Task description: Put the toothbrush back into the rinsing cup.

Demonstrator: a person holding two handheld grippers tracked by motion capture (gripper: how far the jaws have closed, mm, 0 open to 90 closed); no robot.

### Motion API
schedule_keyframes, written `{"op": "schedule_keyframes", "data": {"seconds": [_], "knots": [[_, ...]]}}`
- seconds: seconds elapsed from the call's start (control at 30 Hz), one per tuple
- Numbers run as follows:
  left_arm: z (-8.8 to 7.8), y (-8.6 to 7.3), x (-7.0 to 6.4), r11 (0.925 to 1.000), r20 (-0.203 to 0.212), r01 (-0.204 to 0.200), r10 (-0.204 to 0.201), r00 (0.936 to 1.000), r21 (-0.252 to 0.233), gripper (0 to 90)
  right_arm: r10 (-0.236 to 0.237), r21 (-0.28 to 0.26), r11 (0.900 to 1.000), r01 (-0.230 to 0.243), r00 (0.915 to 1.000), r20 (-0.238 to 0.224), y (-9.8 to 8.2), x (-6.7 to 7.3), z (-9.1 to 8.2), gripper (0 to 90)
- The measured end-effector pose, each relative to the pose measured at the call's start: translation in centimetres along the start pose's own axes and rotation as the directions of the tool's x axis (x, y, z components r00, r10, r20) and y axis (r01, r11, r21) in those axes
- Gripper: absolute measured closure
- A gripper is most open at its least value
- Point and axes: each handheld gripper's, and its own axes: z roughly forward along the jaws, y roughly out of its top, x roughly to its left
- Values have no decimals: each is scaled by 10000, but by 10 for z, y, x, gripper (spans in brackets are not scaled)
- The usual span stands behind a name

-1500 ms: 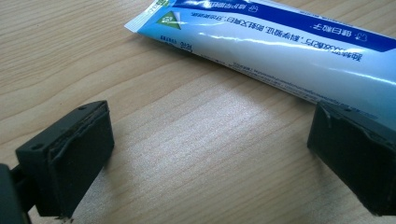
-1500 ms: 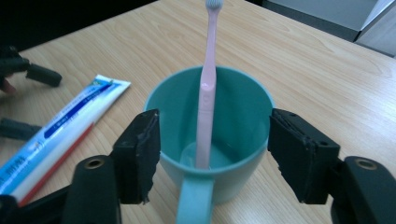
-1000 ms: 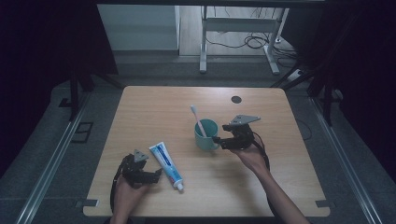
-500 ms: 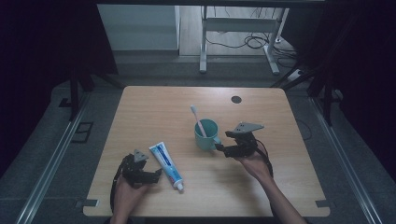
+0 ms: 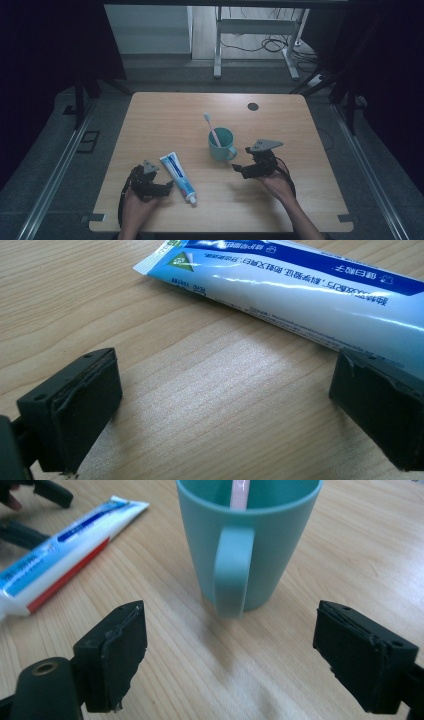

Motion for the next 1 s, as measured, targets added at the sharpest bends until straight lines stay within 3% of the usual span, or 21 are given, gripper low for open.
{"op": "schedule_keyframes", "data": {"seconds": [0.37,0.67,1.0], "knots": [[0,0,0,10000,-3,-3,3,10000,-7,5,-157,550,9984,143,9996,246,-19,4,-3,9],[0,0,0,10000,-20,12,-12,10000,-11,5,-137,741,9972,121,9997,208,-39,9,-5,4],[0,0,0,10000,-20,-63,63,10000,-12,5,-14,895,9960,-8,9997,243,-53,6,-8,20]]}}
